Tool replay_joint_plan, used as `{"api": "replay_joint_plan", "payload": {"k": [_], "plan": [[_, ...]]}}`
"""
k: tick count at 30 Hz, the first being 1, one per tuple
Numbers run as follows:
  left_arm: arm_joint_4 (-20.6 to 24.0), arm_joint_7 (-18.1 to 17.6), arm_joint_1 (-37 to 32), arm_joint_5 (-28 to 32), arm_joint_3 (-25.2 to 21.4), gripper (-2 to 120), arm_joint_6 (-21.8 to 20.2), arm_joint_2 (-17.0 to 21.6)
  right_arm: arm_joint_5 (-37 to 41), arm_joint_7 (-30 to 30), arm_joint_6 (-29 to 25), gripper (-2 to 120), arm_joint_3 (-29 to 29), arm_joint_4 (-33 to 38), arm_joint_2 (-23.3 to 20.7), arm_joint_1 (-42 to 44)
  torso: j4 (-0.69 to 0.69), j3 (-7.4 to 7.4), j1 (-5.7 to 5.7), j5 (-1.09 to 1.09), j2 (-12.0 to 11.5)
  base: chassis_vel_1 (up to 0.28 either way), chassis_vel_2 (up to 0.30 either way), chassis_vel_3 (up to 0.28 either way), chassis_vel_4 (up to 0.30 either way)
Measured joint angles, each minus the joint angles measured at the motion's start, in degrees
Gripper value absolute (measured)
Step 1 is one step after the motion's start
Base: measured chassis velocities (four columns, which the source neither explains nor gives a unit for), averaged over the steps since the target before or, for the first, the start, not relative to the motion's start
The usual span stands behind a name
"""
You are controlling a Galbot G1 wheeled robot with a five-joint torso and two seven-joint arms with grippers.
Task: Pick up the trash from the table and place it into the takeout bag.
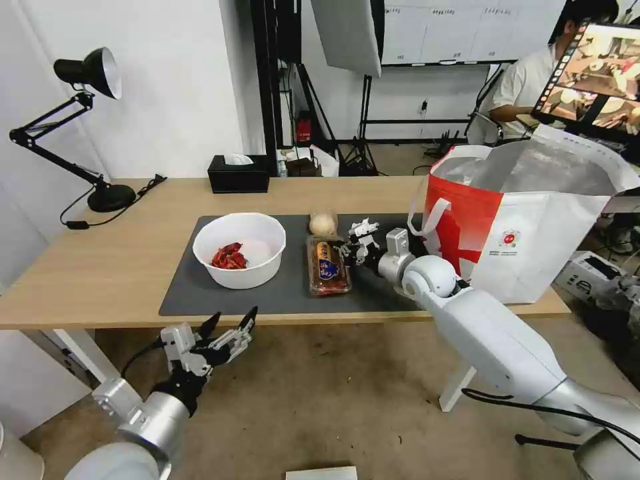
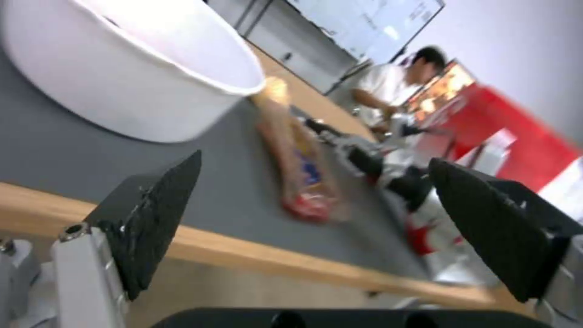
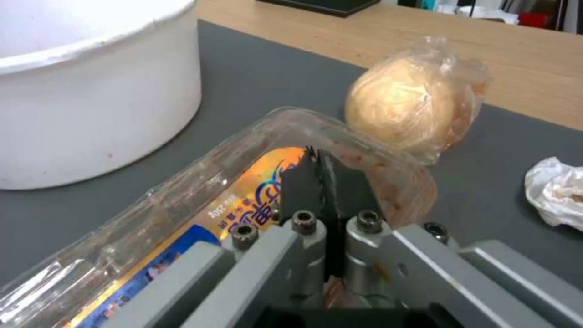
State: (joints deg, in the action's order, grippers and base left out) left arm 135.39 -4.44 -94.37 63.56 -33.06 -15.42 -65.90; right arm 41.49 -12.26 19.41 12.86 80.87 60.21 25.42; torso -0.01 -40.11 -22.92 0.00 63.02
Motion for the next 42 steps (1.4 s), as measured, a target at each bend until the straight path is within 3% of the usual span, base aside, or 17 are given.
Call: {"api": "replay_joint_plan", "payload": {"k": [4, 5, 9, 13, 26, 42], "plan": [[-0.2, -2.0, 1.4, 9.7, 0.1, 100, -1.8, 0.3, 0.4, 0.0, 0.0, 0, 0.9, -0.5, 0.2, -0.7, 0.02, 0.0, 0.01, 0.0, 0.0, 0.0, 0.0, 0.0, 0.0], [-0.2, -2.0, 1.4, 9.7, 0.1, 100, -1.8, 0.3, 0.4, 0.0, 0.0, 0, 0.9, -0.5, 0.2, -0.7, 0.02, 0.0, 0.01, 0.0, 0.0, 0.0, 0.0, 0.0, 0.0], [-1.3, -4.8, 3.9, 21.2, 0.5, 100, -3.9, 0.5, 0.6, -0.3, 0.0, 0, 1.4, -1.0, 0.7, -1.3, -0.01, 0.0, 0.0, 0.0, 0.0, 0.0, 0.0, 0.0, 0.0], [-2.8, -5.1, 5.0, 24.6, 0.5, 100, -4.2, 0.5, 0.6, -0.7, -0.1, 0, 3.0, -2.4, 2.1, -2.8, 0.03, 0.0, 0.0, 0.01, 0.0, 0.0, 0.0, 0.0, 0.0], [-6.5, -5.8, 10.4, 28.5, 3.0, 100, -4.1, 1.4, 0.6, -0.8, -0.2, 0, 3.5, -3.1, 1.8, -3.5, 0.01, 0.0, 0.0, 0.0, 0.0, 0.0, 0.0, 0.0, 0.0], [-12.3, -10.6, 20.1, 31.8, 8.6, 100, -3.9, 3.1, 0.7, -0.6, -0.2, 0, 3.2, -2.6, 0.8, -3.4, 0.01, 0.0, 0.0, 0.0, 0.0, 0.0, 0.0, 0.0, 0.0]]}}
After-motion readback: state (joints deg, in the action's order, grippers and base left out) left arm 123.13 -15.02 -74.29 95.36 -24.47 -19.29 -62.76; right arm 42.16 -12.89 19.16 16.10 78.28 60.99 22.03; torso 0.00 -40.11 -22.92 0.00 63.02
